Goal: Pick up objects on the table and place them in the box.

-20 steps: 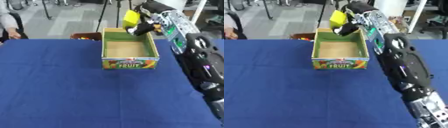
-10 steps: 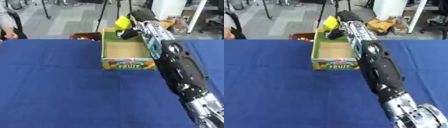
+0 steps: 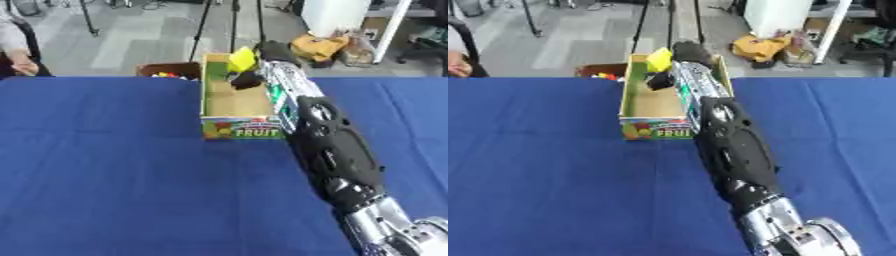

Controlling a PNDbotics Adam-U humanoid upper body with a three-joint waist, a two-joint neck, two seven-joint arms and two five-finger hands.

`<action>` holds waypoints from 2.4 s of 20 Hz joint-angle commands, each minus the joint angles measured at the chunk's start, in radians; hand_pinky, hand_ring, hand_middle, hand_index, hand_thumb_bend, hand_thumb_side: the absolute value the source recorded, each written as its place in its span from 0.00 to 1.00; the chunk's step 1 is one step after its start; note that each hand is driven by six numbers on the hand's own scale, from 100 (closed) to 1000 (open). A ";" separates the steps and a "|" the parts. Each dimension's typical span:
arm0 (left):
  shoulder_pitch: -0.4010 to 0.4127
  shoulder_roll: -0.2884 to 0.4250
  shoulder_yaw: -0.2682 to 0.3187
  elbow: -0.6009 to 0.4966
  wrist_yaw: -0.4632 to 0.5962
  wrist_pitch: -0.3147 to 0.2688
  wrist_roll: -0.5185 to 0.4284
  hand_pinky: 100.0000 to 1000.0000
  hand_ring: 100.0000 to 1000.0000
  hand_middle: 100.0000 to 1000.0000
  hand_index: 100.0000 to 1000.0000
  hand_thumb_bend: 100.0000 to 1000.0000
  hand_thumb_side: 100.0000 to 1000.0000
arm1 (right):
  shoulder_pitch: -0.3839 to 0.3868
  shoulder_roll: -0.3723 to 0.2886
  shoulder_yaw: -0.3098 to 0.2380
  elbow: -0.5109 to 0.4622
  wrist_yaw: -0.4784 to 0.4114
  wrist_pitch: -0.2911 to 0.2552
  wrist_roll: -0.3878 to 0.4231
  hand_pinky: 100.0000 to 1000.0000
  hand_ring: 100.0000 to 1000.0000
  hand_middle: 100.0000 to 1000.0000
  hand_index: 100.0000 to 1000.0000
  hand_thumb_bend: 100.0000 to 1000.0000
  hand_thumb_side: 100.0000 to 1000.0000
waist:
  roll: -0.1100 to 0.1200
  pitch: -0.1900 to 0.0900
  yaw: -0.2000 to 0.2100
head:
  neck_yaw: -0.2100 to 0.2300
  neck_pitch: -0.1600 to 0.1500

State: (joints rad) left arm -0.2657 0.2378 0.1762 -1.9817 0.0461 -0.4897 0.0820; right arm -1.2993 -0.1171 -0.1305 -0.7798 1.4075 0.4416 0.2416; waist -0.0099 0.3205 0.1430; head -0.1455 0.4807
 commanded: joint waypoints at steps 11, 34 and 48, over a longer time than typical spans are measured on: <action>-0.030 0.006 -0.003 -0.018 0.003 -0.011 -0.012 0.55 0.68 0.84 0.98 0.00 1.00 | -0.008 0.015 -0.059 0.006 0.016 0.225 -0.105 0.81 0.70 0.28 0.46 0.00 0.50 | 0.002 0.018 0.041 | -0.047 -0.058; -0.040 0.003 -0.005 -0.018 0.004 -0.017 -0.016 0.55 0.68 0.84 0.98 0.00 1.00 | -0.008 0.020 -0.057 0.022 0.010 0.279 -0.098 0.87 0.88 0.74 0.76 0.17 0.74 | -0.002 0.042 0.065 | -0.063 -0.084; -0.034 0.007 -0.003 -0.018 0.005 -0.015 -0.009 0.55 0.68 0.84 0.97 0.00 1.00 | -0.021 -0.106 0.000 0.009 -0.101 0.181 -0.099 0.93 0.94 0.82 0.86 0.40 0.86 | -0.003 0.031 0.059 | -0.061 -0.079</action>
State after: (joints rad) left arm -0.2960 0.2295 0.1699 -1.9817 0.0483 -0.5048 0.0683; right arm -1.2866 -0.1978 -0.1375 -0.7396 1.3171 0.6319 0.1482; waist -0.0191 0.3801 0.2015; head -0.2066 0.4075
